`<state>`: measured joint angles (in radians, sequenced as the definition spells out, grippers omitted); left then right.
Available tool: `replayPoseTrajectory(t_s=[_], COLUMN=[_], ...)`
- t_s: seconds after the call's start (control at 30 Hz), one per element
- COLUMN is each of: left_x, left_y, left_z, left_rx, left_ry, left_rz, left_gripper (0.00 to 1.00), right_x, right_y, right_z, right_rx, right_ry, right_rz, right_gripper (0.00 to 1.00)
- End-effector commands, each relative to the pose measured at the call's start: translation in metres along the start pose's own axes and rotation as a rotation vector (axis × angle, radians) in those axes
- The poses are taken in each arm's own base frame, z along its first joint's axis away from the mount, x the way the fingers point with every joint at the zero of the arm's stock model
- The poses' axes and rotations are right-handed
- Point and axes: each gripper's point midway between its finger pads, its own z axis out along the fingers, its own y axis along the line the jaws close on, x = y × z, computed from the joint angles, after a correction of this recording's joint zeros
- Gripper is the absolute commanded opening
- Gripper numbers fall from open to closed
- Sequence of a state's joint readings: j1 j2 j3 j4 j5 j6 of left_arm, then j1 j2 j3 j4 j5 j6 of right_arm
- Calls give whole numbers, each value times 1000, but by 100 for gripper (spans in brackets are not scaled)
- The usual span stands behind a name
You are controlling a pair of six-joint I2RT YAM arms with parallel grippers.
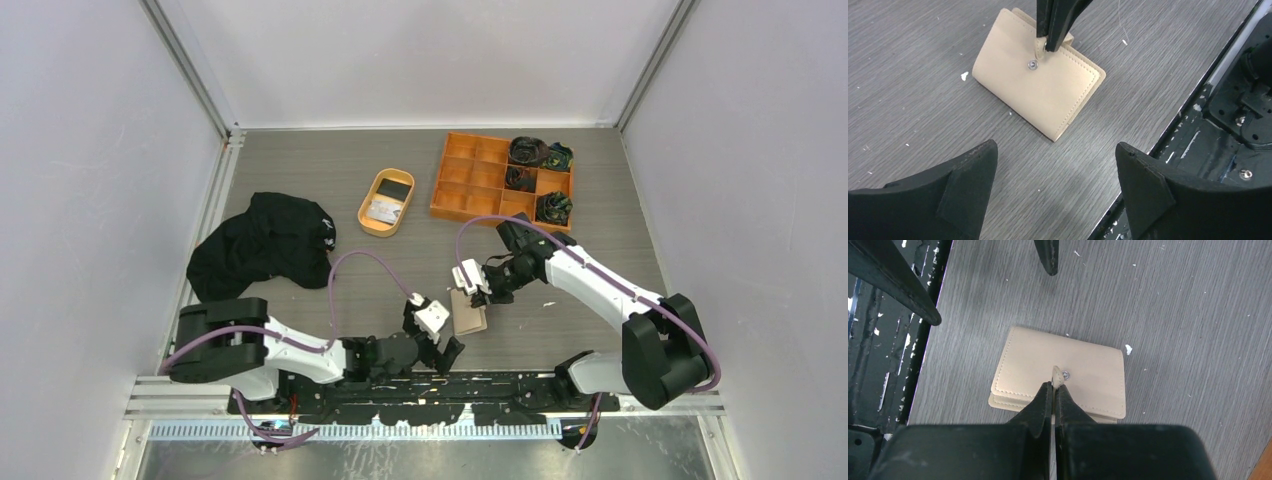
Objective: Put the credit cards into the card holder
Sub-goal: Open the card holder at the center of the board.
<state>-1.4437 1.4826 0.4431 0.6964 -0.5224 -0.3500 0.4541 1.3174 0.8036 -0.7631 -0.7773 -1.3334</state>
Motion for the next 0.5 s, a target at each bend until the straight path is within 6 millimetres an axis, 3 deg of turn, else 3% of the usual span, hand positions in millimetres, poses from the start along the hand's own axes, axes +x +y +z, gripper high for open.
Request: replayPoseTrajectory(t_s=[0.0, 0.3, 0.47], left_x=[-35, -27, -24], left_y=[-9, 6, 3], left_z=[12, 18, 21], left_rx=[-27, -158, -161], left_ry=[-129, -77, -59], left_rz=[-58, -109, -136], left_gripper=[87, 88, 88], right_x=[-10, -9, -8], right_y=[-4, -4, -3], right_z=[-1, -1, 0], right_rx=[14, 13, 6], right_ry=[-43, -43, -45], right_rz=[-16, -9, -3], right_gripper=[2, 2, 2])
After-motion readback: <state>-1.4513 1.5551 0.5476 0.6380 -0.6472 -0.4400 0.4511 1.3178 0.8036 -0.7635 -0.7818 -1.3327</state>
